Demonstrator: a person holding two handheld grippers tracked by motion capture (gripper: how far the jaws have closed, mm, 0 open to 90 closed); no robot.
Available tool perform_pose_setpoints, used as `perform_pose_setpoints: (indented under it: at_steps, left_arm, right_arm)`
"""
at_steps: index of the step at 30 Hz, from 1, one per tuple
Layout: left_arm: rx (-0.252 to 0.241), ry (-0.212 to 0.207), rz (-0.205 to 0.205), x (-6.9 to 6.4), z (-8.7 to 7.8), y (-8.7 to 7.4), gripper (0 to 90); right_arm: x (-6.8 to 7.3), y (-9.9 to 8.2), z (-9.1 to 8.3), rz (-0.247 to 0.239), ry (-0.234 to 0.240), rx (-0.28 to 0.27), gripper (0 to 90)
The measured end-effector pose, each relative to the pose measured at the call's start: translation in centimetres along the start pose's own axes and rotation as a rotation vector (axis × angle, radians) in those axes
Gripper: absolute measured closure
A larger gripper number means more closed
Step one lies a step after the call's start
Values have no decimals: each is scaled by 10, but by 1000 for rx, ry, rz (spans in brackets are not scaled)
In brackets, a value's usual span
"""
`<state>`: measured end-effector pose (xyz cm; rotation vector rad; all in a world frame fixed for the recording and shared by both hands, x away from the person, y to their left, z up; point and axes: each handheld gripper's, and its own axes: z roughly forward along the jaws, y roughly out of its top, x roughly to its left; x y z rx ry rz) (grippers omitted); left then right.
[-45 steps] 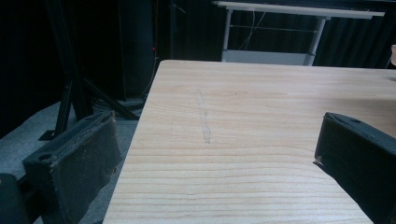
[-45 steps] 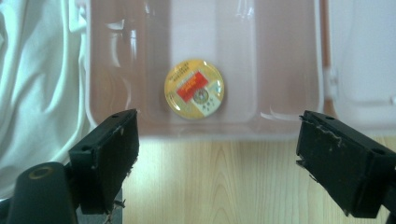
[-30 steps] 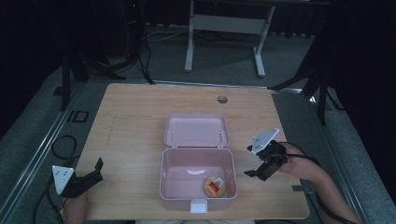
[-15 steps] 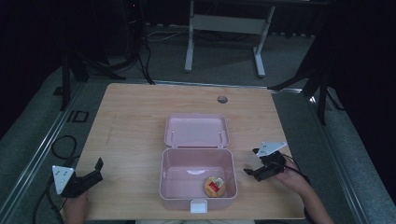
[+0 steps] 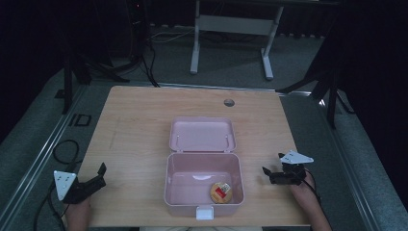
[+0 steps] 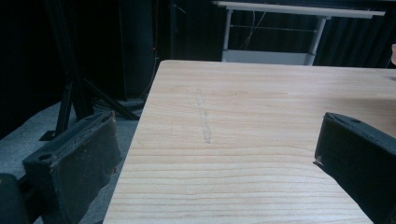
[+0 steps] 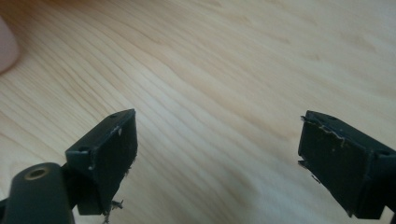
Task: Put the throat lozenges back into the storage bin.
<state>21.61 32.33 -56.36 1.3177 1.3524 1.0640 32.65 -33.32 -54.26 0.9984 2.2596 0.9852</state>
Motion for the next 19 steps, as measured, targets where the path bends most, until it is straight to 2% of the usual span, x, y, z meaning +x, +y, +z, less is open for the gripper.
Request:
perform_pose_setpoints:
  at_steps: [3, 8, 11, 14, 19]
  left_arm:
    - [2, 1, 3, 0, 0, 0, 4]
    - [2, 2, 3, 0, 0, 0, 4]
    - [2, 2, 3, 0, 0, 0, 4]
    - [4, 2, 3, 0, 0, 0, 4]
    - [4, 1, 3, 0, 0, 0, 4]
  right_arm:
    - [-4, -8, -3, 51, -62, -25, 116]
    - [-14, -18, -9, 174, -164, -70, 117]
    - [-19, -21, -13, 228, -223, -95, 117]
    - [-24, -23, -15, 270, -220, -115, 117]
    - [-24, -23, -15, 258, -227, -117, 117]
